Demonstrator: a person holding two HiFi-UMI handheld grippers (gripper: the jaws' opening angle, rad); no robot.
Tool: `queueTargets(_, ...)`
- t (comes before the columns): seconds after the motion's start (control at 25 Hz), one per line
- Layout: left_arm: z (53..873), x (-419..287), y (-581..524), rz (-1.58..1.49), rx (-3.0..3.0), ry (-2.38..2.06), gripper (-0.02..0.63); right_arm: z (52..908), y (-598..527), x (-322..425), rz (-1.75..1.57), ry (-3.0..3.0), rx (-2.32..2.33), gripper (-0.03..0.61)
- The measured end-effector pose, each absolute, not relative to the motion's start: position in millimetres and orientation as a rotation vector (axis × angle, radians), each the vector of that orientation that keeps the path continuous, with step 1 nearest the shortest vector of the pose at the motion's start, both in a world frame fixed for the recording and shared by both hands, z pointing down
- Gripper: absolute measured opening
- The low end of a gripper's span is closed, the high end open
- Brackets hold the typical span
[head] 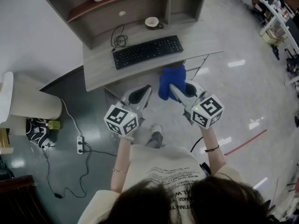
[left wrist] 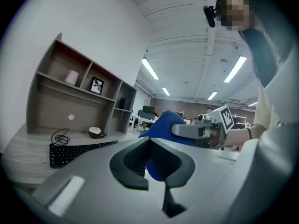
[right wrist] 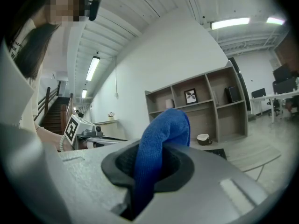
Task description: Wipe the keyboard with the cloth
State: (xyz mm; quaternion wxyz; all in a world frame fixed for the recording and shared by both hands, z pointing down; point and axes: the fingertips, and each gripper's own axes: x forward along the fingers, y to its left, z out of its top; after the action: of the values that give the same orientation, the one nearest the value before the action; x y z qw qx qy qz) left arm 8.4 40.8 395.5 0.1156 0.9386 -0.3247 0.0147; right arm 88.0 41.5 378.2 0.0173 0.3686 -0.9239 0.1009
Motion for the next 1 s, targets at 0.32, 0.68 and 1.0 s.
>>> queueTargets(0.32,398,3,3,0.023,2.754,-0.927,-0.003,381,8,85,0.317,-2.86,1.184,0.051)
queueTargets(0.68,398,-3,-36,0.01,2.772,-0.881,-0.003,385,-27,80,0.322,-2.838,1.235,0.051)
queueTargets(1.0,403,-9,-53,0.016,2.779,-0.845,-0.003,394,-45,72,0.34,-2.822,1.26,0.051)
